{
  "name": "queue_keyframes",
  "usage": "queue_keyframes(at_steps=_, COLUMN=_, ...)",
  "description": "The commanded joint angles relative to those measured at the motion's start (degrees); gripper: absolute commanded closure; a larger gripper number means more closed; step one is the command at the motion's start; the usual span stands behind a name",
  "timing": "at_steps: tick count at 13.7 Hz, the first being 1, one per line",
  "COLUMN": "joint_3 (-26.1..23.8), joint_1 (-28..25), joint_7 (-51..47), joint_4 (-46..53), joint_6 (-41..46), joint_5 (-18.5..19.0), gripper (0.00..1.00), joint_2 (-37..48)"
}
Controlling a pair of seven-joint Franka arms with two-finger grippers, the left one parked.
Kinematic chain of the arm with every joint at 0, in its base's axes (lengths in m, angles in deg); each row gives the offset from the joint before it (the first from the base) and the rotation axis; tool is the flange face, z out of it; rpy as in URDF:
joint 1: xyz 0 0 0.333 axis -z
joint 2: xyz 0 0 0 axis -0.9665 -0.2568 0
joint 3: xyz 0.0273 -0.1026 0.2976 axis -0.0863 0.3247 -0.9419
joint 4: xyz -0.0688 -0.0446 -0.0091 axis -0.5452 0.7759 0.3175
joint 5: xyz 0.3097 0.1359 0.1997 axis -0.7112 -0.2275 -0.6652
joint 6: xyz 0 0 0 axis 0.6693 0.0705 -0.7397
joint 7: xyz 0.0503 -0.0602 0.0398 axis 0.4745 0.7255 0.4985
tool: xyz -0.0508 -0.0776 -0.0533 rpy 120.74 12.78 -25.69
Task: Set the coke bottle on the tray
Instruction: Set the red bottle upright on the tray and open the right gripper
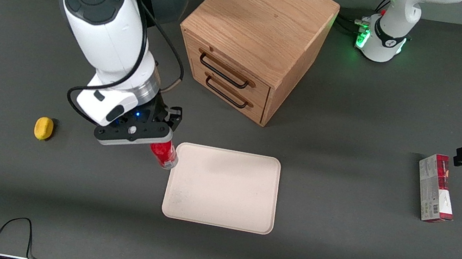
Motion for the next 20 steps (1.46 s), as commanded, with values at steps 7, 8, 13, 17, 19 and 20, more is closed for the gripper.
queue_keyframes(at_steps=7, joint_3=0.3, joint_1=0.9, joint_7=0.3, joint_4=-0.2, joint_6=-15.2, joint_5=1.2, gripper=0.85, joint_2=-16.5)
queue_keyframes(at_steps=8, joint_3=0.3, joint_1=1.1, joint_7=0.3, joint_4=-0.4, joint_6=-16.4, joint_5=1.0, gripper=0.85, joint_2=-17.5)
queue_keyframes(at_steps=13, joint_3=0.3, joint_1=1.0, joint_7=-0.3, joint_4=-3.1, joint_6=-18.3, joint_5=0.8, gripper=0.01, joint_2=-18.3)
queue_keyframes(at_steps=17, joint_3=0.3, joint_1=1.0, joint_7=-0.5, joint_4=-3.1, joint_6=-17.4, joint_5=0.7, gripper=0.00, joint_2=-17.1)
queue_keyframes(at_steps=19, joint_3=0.2, joint_1=1.0, joint_7=-0.5, joint_4=-3.0, joint_6=-13.9, joint_5=0.6, gripper=0.00, joint_2=-13.5)
queue_keyframes(at_steps=20, joint_3=0.2, joint_1=0.9, joint_7=-0.5, joint_4=-2.9, joint_6=-11.8, joint_5=0.6, gripper=0.00, joint_2=-11.1)
